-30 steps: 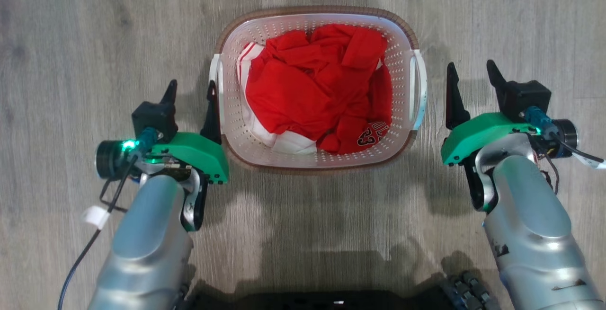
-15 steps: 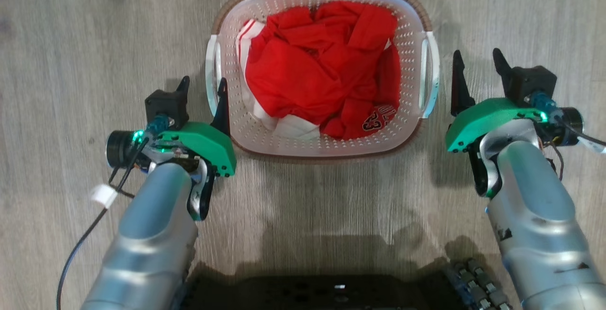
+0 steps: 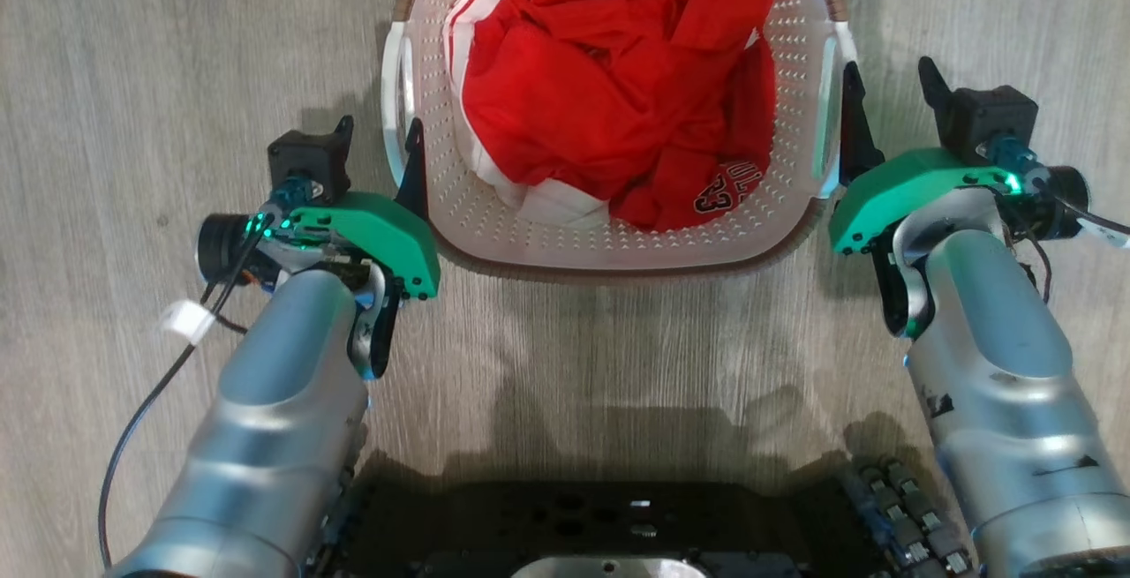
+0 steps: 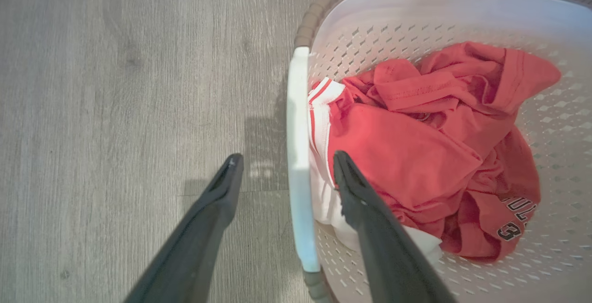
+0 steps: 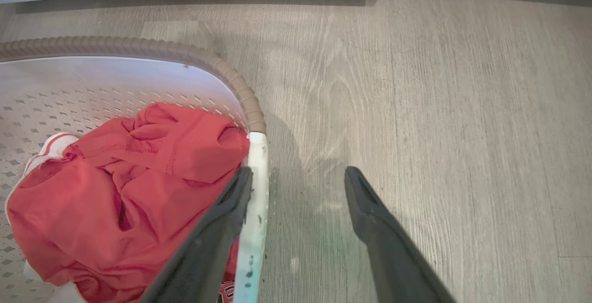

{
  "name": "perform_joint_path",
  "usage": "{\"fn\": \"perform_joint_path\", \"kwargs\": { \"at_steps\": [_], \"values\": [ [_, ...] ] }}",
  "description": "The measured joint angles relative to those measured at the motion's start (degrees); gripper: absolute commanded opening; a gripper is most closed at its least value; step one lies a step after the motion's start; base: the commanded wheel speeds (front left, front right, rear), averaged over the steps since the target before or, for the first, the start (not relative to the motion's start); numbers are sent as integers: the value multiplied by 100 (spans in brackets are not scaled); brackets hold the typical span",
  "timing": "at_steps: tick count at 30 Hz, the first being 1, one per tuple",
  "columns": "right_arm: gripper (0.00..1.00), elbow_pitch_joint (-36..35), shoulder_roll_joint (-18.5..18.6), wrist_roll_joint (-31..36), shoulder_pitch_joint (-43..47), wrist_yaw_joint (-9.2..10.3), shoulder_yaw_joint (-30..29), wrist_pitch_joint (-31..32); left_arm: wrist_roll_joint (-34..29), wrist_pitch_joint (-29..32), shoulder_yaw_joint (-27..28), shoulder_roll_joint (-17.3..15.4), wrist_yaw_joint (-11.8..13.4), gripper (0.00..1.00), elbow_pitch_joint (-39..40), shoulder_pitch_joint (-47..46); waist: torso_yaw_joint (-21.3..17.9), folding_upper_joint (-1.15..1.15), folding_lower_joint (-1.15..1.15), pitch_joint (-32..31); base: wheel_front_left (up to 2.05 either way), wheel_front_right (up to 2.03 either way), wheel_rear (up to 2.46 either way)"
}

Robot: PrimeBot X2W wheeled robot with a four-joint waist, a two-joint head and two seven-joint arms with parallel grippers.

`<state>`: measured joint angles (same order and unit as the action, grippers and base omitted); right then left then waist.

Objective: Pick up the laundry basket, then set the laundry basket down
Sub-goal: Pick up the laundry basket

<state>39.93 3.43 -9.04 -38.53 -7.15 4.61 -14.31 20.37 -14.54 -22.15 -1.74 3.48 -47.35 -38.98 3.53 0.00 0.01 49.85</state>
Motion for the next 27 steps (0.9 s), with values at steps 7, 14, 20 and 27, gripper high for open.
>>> {"fn": "perform_joint_path", "kwargs": {
  "at_steps": [7, 14, 20, 27],
  "values": [
    [100, 215, 14, 31, -240, 0, 92, -45, 140, 0, -192, 7, 1, 100, -133, -271, 78, 0, 0, 267, 0, 0, 0],
    [100, 461, 18, -10, -297, 0, 160, -42, 242, 0, -326, 9, 5, 100, -199, -452, 102, 0, 0, 421, 0, 0, 0],
    [100, 654, 33, -71, -493, 0, 263, -42, 334, 0, -477, 12, 5, 100, -293, -588, 108, 0, 0, 525, 0, 0, 0],
    [100, 934, 40, -223, -623, 0, 446, -42, 530, 0, -636, 15, 5, 100, -438, -733, 130, 0, 0, 642, 0, 0, 0]
  ]
}}
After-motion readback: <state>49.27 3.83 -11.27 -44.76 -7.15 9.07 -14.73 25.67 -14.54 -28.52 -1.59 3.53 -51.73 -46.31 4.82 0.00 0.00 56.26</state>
